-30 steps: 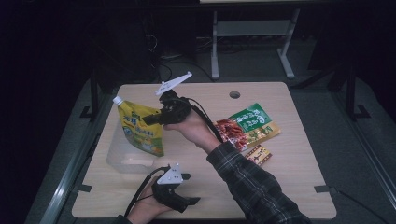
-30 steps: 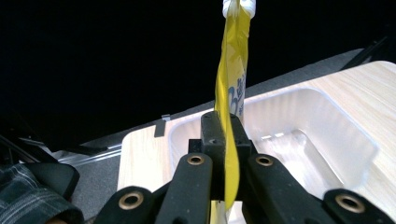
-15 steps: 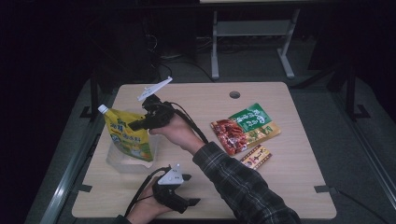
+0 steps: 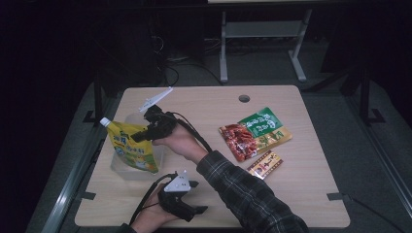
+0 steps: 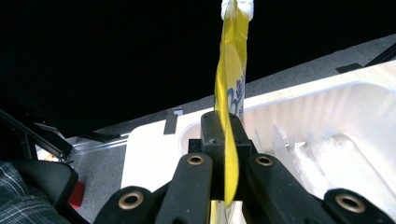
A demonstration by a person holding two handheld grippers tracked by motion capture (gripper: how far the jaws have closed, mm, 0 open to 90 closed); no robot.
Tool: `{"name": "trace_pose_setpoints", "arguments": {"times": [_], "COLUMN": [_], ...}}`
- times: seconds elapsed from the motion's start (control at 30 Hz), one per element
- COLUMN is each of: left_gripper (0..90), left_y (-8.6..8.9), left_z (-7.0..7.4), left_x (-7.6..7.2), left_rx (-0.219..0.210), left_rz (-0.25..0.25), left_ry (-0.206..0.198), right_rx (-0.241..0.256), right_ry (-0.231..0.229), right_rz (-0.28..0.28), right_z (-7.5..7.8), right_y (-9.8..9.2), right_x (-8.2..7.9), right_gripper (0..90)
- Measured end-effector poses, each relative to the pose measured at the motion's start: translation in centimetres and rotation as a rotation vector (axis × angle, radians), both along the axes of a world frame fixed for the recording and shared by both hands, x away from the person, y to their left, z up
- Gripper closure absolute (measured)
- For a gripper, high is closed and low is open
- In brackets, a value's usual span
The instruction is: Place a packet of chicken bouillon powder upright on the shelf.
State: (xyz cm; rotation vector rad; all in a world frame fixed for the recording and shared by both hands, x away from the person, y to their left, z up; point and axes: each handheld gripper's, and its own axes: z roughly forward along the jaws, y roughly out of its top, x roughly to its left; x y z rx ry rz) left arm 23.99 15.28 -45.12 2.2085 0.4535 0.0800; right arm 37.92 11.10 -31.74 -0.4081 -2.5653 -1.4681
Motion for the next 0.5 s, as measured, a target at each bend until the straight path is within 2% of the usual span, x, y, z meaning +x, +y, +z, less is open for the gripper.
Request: {"name": "trace_pose_setpoints", "arguments": {"times": [0.5], "left_gripper": [15.2], "left_y": [0.0], "left_z": [-0.1], "left_x": [0.0], "left_rx": [0.006], "left_rz": [0.004], "left_ry": [0.006], "right_rx": [-0.011], "right_ry": [0.004], "right_rz": [0.004], "right_z": [-1.1], "right_y": [0.1], "right_x": [-0.1], "right_gripper": [89.3]}}
